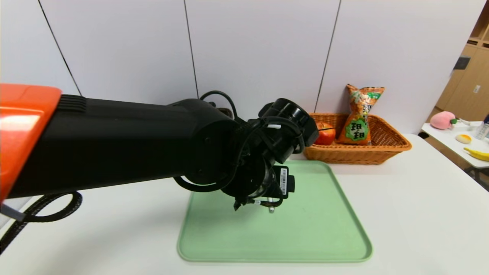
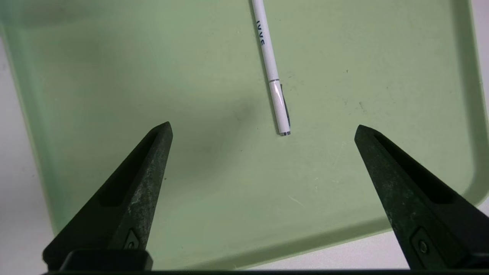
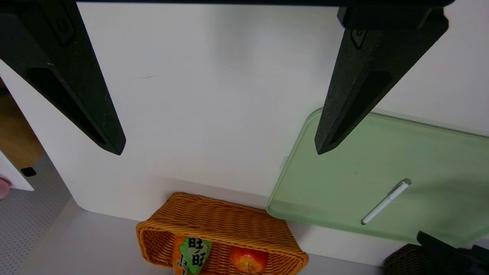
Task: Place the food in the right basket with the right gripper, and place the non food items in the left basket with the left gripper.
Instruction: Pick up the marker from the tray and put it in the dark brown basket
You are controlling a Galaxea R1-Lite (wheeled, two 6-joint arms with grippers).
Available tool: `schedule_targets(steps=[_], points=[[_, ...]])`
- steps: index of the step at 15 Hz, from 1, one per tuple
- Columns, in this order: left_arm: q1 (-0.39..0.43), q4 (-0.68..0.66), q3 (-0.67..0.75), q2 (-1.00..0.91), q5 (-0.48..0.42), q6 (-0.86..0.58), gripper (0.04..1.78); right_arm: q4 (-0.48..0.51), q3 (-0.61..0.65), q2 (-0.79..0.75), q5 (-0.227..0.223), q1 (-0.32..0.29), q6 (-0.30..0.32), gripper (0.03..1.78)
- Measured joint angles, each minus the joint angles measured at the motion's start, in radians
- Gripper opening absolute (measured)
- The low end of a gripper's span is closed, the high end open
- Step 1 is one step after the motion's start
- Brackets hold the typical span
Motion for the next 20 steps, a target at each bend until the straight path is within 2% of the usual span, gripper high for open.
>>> schedule_targets(steps=[10,20], points=[[0.021,0.007,-0.175,0.223,-0.001,-0.028,1.69,0.013,0.003,-0.028,0.000,0.000,0.004,1.71],[0.076,0.006,-0.190,0.289,0.005,-0.053,1.69,0.007,0.008,-0.038,0.000,0.000,0.004,1.71]])
